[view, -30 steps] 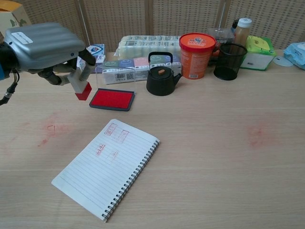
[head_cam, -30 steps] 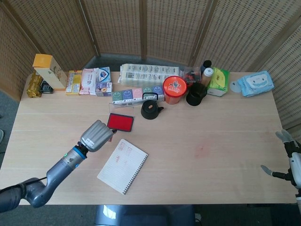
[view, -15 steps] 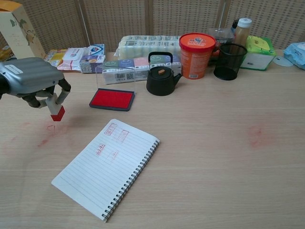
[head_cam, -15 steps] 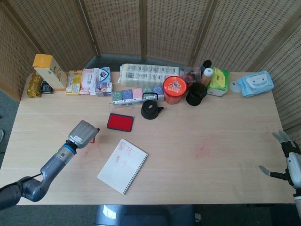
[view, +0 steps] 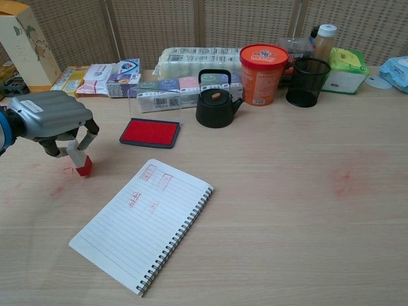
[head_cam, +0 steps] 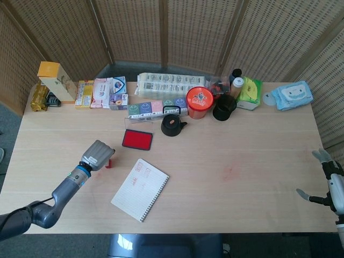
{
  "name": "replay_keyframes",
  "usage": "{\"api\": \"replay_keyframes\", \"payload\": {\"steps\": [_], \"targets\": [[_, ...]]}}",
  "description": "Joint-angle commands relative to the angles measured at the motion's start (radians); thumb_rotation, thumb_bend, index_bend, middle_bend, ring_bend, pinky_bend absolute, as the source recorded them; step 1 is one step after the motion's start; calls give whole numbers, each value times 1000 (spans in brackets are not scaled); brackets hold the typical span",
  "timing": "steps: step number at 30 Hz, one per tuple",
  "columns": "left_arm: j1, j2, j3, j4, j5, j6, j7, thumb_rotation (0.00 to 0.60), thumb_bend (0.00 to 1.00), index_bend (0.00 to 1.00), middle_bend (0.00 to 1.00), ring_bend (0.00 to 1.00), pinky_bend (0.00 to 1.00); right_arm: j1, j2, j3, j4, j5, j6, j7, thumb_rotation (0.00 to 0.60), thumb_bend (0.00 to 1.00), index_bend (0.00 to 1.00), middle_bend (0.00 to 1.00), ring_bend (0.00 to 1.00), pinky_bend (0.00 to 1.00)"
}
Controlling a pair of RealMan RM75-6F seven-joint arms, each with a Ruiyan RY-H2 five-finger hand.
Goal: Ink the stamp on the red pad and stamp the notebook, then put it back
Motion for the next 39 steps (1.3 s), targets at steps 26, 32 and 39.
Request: {"api": "replay_keyframes", "payload": {"steps": [26, 32, 39], "targets": [[-1, 51, 8, -89, -58, 40, 110, 600, 287, 637, 1000, 1000, 1000, -4, 8, -10, -10, -26, 13, 13, 600, 78, 0, 0, 0, 0], [-11, 20, 9, -68, -80, 28, 134, 600, 288, 637, 1000, 1000, 1000, -2, 10, -8, -5, -21, 9, 25, 600, 78, 0, 0, 0, 0], [-19, 16, 13, -76, -92, 25, 157, 600, 288, 637, 1000, 1000, 1000, 0, 11, -8, -2, -19, 5, 29, 600, 79, 0, 0, 0, 0]]}}
